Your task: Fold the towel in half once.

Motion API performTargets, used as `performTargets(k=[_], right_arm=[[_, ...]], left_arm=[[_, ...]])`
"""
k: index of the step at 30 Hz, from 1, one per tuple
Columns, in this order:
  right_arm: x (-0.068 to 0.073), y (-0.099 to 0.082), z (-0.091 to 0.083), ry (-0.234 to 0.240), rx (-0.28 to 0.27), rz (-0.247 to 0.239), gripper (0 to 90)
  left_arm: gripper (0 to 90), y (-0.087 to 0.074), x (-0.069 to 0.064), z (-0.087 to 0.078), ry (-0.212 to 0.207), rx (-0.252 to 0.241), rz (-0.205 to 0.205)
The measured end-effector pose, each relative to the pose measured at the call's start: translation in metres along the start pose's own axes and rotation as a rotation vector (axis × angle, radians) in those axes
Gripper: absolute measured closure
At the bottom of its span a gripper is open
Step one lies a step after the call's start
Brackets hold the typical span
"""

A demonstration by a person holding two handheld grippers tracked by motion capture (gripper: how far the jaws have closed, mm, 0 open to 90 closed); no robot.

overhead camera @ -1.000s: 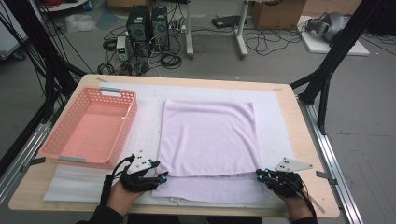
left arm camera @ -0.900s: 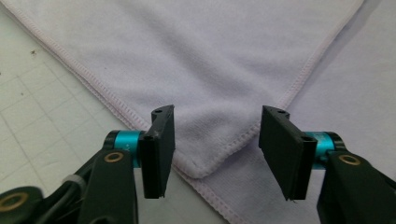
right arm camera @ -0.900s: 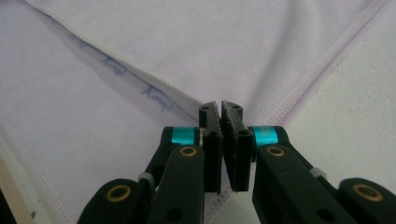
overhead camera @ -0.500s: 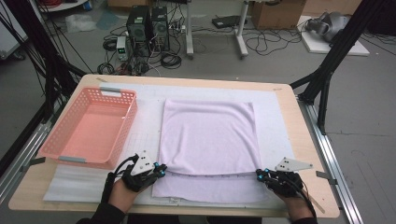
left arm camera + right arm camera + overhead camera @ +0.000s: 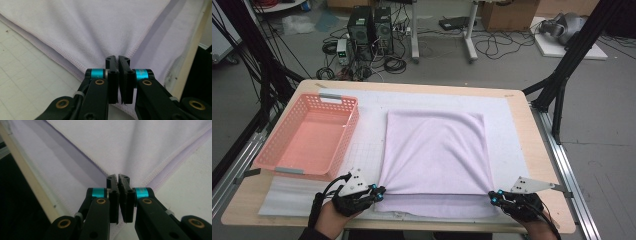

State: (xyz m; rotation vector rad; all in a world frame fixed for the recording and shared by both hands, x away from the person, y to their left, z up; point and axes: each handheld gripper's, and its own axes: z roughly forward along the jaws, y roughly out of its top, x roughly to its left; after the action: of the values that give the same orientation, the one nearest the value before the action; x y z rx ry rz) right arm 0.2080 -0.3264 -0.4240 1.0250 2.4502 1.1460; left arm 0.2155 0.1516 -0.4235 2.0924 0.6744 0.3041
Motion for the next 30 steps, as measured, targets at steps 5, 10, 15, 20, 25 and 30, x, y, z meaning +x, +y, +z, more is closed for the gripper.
performTargets(k=[5, 10, 15, 20, 25, 30], right_arm=[[0.011, -0.004, -0.011, 0.026, 0.017, -0.037, 87.1], [0.019, -0.011, -0.017, 0.042, 0.032, -0.049, 87.1], [0.025, -0.014, -0.022, 0.054, 0.044, -0.062, 87.1], [0.029, -0.017, -0.023, 0.065, 0.073, -0.066, 85.8], [0.018, -0.017, -0.027, 0.025, 0.023, 0.033, 63.0], [-0.004, -0.007, -0.023, -0.104, -0.056, 0.166, 66.5]], left_arm=[[86.0, -0.004, -0.01, -0.008, -0.034, 0.022, 0.014], [85.9, -0.009, -0.017, -0.011, -0.069, 0.056, 0.011], [85.8, -0.012, -0.021, -0.014, -0.085, 0.067, 0.009], [80.2, -0.016, -0.021, -0.014, -0.103, 0.076, -0.024], [44.9, -0.008, -0.004, -0.021, -0.065, -0.05, -0.182], [44.1, 0.008, 0.014, -0.008, 0.013, -0.108, -0.238]])
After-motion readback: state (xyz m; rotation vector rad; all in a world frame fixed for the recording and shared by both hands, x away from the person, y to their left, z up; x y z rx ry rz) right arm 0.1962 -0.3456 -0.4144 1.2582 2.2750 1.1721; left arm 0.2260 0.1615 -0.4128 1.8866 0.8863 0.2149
